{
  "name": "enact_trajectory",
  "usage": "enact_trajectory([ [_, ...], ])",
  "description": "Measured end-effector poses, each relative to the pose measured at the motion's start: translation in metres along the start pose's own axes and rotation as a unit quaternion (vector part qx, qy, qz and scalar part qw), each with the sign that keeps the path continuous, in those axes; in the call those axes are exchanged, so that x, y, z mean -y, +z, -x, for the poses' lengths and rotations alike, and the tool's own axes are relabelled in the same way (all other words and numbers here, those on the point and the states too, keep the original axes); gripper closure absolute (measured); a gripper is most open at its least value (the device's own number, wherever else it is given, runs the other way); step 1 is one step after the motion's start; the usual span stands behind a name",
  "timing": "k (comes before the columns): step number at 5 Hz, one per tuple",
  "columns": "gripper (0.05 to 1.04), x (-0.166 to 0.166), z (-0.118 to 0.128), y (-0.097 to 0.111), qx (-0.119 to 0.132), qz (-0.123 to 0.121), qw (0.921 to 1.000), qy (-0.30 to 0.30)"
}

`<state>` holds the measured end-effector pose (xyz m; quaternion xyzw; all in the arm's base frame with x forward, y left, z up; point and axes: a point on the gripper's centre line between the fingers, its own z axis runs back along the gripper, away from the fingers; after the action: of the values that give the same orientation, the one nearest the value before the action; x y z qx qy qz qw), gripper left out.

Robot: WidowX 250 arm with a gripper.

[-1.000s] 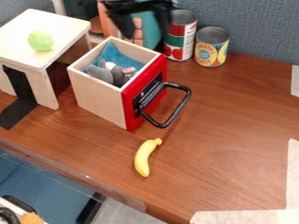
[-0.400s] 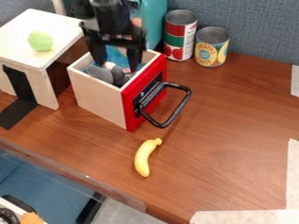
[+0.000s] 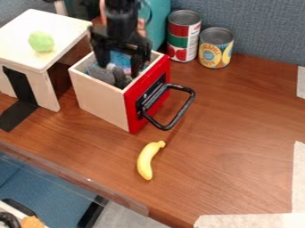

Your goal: Take the teddy bear out of the drawer and put it on the right side of the table

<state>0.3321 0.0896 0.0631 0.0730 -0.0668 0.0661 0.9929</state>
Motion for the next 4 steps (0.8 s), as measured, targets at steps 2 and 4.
enact_trajectory([
  [2, 0.124, -0.017, -0.002, -0.008, -0.029, -0.024, 0.9993, 0.006],
  [4, 0.536, -0.029, 0.001, -0.011, -0.039, -0.007, 0.9988, 0.027],
])
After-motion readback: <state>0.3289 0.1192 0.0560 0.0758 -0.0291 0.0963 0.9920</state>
